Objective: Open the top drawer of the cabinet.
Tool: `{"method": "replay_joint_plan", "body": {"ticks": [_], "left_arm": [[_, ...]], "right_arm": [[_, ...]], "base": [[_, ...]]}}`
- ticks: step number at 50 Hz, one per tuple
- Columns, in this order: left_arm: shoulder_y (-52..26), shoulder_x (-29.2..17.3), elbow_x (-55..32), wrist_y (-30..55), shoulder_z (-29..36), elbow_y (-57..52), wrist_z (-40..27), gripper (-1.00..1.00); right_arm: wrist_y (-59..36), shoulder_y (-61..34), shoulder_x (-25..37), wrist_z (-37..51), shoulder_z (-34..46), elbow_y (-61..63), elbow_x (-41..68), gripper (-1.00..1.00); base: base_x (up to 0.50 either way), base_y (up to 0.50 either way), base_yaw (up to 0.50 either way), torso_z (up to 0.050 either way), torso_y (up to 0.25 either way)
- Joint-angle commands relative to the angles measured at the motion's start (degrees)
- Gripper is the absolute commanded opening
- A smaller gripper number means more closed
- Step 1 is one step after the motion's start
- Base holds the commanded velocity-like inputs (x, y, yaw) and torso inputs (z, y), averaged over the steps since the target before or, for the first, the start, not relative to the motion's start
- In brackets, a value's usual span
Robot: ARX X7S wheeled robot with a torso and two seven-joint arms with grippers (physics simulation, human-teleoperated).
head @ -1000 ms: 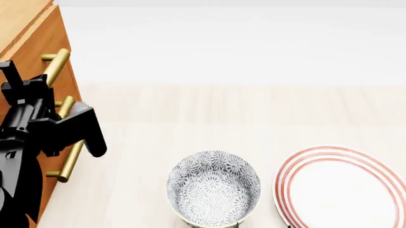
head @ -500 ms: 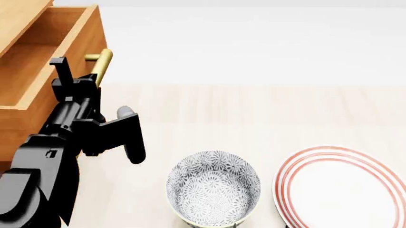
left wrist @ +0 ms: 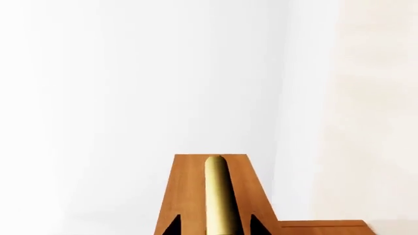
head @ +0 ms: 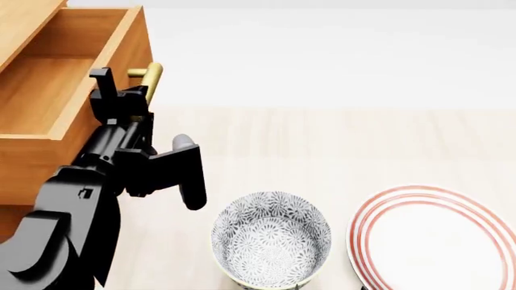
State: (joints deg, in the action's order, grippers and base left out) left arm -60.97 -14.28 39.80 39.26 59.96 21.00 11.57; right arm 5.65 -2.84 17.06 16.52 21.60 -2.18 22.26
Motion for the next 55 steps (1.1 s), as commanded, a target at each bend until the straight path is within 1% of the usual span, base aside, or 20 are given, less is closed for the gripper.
{"method": "replay_joint_plan", "body": {"ticks": [1,6,15,21,25,26,28,29,35,37,38,40,43,48,51,53,55], "left_arm": [[-0.61,2.27,2.39,-0.38,-1.25,-2.89,0.15,1.00],[0.00,2.27,2.33,0.71,-1.46,-6.56,1.62,1.00],[0.82,4.09,3.46,2.87,-1.01,-14.94,3.54,1.00],[0.88,4.50,4.45,3.98,-1.26,-19.21,3.61,1.00],[1.61,5.44,2.61,5.10,-3.90,-23.37,4.20,1.00],[2.21,6.32,1.11,6.14,-5.91,-25.33,4.69,1.00],[2.82,6.78,-0.76,6.62,-7.34,-26.94,5.93,1.00],[3.60,8.18,-2.94,8.34,-10.16,-28.58,6.76,1.00],[2.32,11.41,-6.50,11.62,-17.42,-30.21,5.86,1.00],[2.10,11.80,-7.07,12.13,-18.27,-30.61,5.66,1.00],[1.77,13.28,-7.65,15.51,-20.67,-31.77,5.70,1.00],[1.72,13.11,-8.50,15.29,-21.44,-32.74,5.06,1.00],[0.93,13.77,-11.19,17.43,-25.08,-33.69,4.17,1.00],[-1.13,13.08,-14.36,18.54,-27.68,-32.17,2.91,1.00],[-2.86,13.81,-16.75,21.35,-31.02,-31.68,1.54,1.00],[-3.90,14.05,-19.93,23.54,-32.83,-31.56,0.59,1.00],[-4.33,13.63,-21.08,23.48,-32.78,-30.97,-0.22,1.00]], "right_arm": [[-0.25,0.00,-0.94,-1.02,-1.18,0.16,-0.75,1.00],[-0.02,-0.16,-1.02,-1.09,-1.15,-0.25,-0.61,1.00],[0.03,-0.27,-0.97,-0.99,-1.30,-0.47,-0.11,1.00],[-0.03,-0.22,-0.87,-0.84,-1.19,-0.22,-0.05,1.00],[0.11,-0.17,-0.84,-0.87,-1.04,-0.30,-0.10,1.00],[0.07,-0.12,-0.79,-0.85,-1.01,-0.19,-0.09,1.00],[0.06,-0.15,-0.78,-0.87,-0.96,-0.28,-0.05,1.00],[-0.07,-0.11,-0.72,-0.82,-0.92,-0.10,-0.03,1.00],[-0.05,-0.16,-0.68,-0.81,-0.75,-0.25,-0.02,1.00],[0.10,-0.26,-0.75,-0.85,-0.70,-0.56,-0.06,1.00],[0.15,-0.28,-0.76,-0.88,-0.65,-0.65,-0.09,1.00],[0.04,-0.23,-0.69,-0.81,-0.61,-0.46,-0.05,1.00],[0.12,-0.28,-0.71,-0.75,-0.53,-0.56,-0.12,1.00],[-0.01,-0.28,-0.68,-0.50,-0.38,-0.47,-0.24,1.00],[0.13,-0.23,-0.67,-0.49,-0.35,-0.62,-0.24,1.00],[-0.06,-0.23,-0.61,-0.35,-0.30,-0.37,-0.23,1.00],[-0.02,-0.32,-0.61,-0.37,-0.27,-0.48,-0.22,1.00]], "base": [[0.00,0.00,0.00,0.000,0.000],[0.00,0.00,0.00,0.000,0.000],[0.00,0.00,0.00,0.000,0.000],[0.00,0.00,0.00,0.000,0.000],[0.00,0.00,0.00,0.000,0.000],[0.00,0.00,0.00,0.000,0.000],[0.00,0.00,0.00,0.000,0.000],[0.00,0.00,0.00,0.000,0.000],[0.00,0.00,0.00,0.000,0.000],[0.00,0.00,0.00,0.000,0.000],[0.00,0.00,0.00,0.000,0.000],[0.00,0.00,0.00,0.000,0.000],[0.00,0.00,0.00,0.000,0.000],[0.00,0.00,0.00,0.000,0.000],[0.00,0.00,0.00,0.000,0.000],[0.00,0.00,0.00,0.000,0.000],[0.00,0.00,0.00,0.000,0.000]]}}
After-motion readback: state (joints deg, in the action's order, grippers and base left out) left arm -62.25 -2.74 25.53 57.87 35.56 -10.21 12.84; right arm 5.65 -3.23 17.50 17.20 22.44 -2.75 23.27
